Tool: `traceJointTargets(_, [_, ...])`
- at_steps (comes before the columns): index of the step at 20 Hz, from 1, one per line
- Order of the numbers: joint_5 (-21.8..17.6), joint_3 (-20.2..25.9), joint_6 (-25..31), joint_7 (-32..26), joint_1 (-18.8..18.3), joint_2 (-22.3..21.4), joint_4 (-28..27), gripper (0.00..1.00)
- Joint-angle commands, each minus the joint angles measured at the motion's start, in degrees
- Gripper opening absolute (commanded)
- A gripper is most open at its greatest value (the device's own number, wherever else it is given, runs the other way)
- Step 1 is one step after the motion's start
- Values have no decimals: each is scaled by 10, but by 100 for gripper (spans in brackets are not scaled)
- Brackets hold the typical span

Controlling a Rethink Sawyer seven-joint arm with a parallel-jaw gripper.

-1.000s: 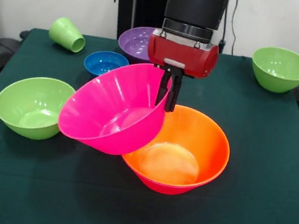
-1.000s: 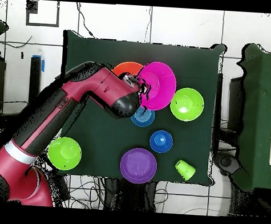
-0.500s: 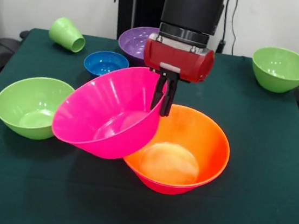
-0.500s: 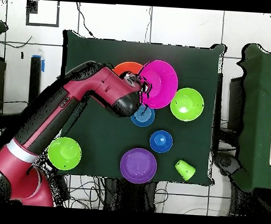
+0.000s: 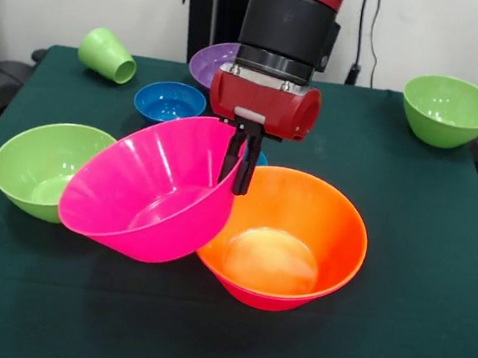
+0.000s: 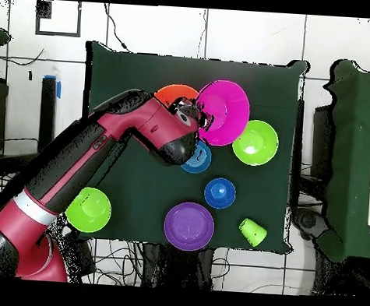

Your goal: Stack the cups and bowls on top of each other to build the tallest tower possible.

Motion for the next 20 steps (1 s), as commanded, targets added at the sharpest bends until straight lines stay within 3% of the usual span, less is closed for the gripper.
traceJointTargets(1, [-14, 147, 67, 82, 19, -25, -14, 0])
traceJointTargets(4, [-28, 183, 102, 78, 25, -41, -9, 0])
traceJointTargets(14, [-61, 236, 156, 80, 32, -61, 30, 0])
traceJointTargets(20, [-101, 318, 221, 69, 40, -107, 62, 0])
